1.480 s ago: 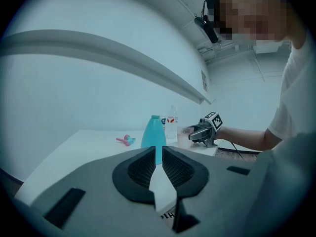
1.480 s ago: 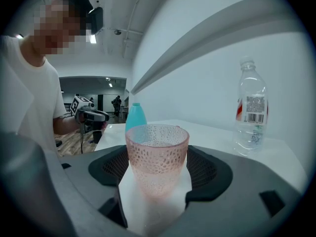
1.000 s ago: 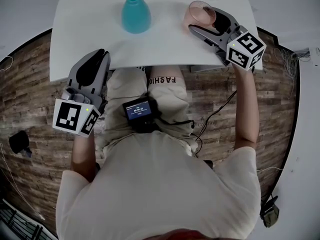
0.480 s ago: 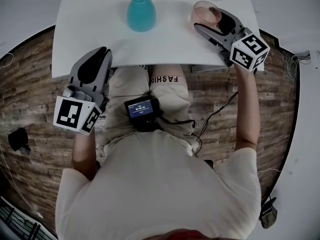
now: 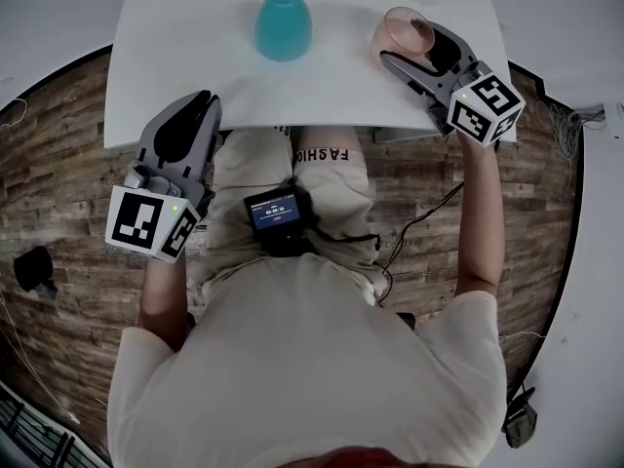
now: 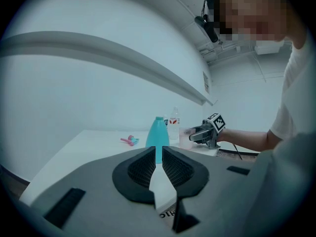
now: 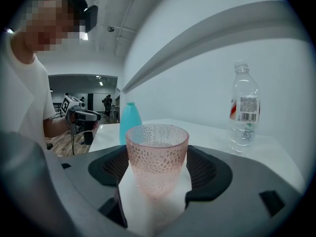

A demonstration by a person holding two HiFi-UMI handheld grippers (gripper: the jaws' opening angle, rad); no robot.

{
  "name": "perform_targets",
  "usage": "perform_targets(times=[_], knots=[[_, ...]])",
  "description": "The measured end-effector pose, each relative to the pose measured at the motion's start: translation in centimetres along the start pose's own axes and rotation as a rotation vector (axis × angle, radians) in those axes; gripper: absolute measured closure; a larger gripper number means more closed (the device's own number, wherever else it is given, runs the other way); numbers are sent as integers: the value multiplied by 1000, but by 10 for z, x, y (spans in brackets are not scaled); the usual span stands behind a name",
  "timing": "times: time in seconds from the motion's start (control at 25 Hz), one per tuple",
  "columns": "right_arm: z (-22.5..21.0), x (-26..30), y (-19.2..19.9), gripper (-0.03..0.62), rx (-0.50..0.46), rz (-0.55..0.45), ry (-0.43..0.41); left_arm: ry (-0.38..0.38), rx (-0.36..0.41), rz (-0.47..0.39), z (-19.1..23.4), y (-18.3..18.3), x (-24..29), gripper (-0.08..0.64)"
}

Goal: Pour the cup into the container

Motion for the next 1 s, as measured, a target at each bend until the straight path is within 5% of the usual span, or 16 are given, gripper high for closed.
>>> perform_targets(times=[1.0], knots=[[0, 4, -4, 221, 8, 1, 19, -12, 0, -16, -1, 0, -14, 508]])
Point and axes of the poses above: the fingertips, and each gripper's own axes: x forward along the fingers, z to its left, y out of its underside, the point moved 1 cm from there along -x, backward along the fingers, and after that the axes turned 4 degrees about x, right-handed, at the moved point
